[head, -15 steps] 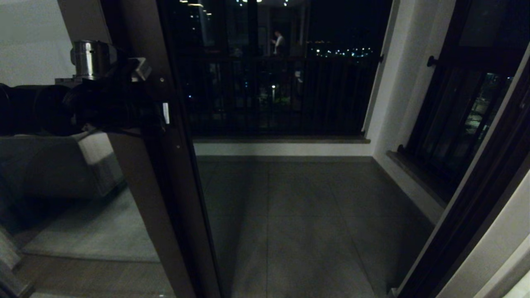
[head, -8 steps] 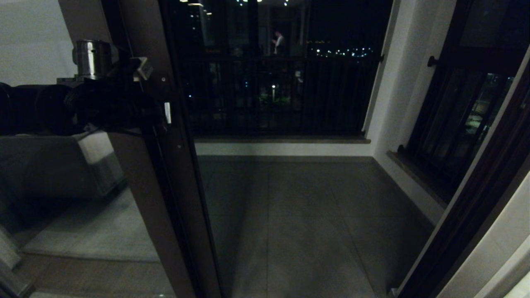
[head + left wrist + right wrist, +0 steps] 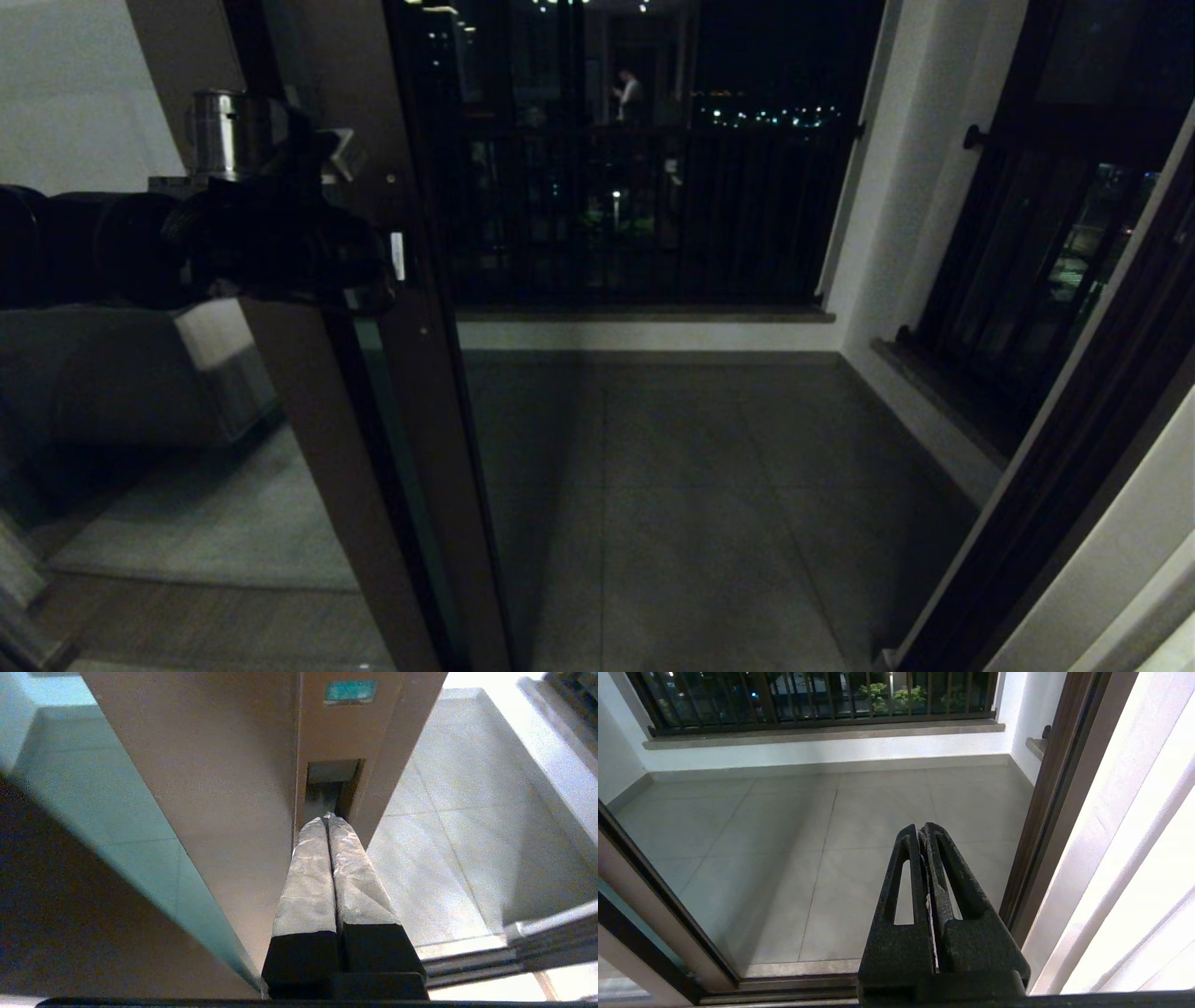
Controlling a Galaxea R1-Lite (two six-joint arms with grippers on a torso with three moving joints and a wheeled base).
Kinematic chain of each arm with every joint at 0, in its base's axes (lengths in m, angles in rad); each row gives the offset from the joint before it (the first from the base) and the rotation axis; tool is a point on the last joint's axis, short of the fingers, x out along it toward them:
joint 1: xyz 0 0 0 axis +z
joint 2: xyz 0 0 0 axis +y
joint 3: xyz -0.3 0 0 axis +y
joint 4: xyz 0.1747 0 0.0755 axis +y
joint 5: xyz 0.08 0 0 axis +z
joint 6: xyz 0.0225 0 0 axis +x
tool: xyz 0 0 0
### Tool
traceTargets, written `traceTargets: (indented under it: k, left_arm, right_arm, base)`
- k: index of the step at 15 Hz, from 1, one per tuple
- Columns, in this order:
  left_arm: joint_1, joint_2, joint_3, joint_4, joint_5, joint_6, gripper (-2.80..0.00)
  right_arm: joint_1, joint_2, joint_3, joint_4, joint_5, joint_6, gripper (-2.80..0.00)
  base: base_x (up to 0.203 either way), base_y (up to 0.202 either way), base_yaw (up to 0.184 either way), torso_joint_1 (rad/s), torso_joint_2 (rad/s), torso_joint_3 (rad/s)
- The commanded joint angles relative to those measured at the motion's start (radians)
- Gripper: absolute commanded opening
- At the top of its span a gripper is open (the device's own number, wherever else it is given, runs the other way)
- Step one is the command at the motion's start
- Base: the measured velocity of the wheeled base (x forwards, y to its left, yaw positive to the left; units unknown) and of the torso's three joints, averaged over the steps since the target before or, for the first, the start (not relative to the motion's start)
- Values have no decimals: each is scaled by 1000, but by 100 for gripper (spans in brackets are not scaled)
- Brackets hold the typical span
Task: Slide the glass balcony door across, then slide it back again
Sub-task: Close the slid door
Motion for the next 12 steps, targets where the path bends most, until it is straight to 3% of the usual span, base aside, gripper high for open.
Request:
traceTargets:
  k: [1, 12]
  left_arm:
    - [-17, -10, 0, 4, 4, 0, -280]
    - [-89, -36, 14, 4, -7, 0, -280]
  right_arm:
    - [0, 0, 0, -2, 0, 0, -280]
    - [0, 0, 0, 0, 0, 0, -280]
  base:
    - [0, 0, 0, 0, 0, 0]
    - [0, 0, 0, 0, 0, 0]
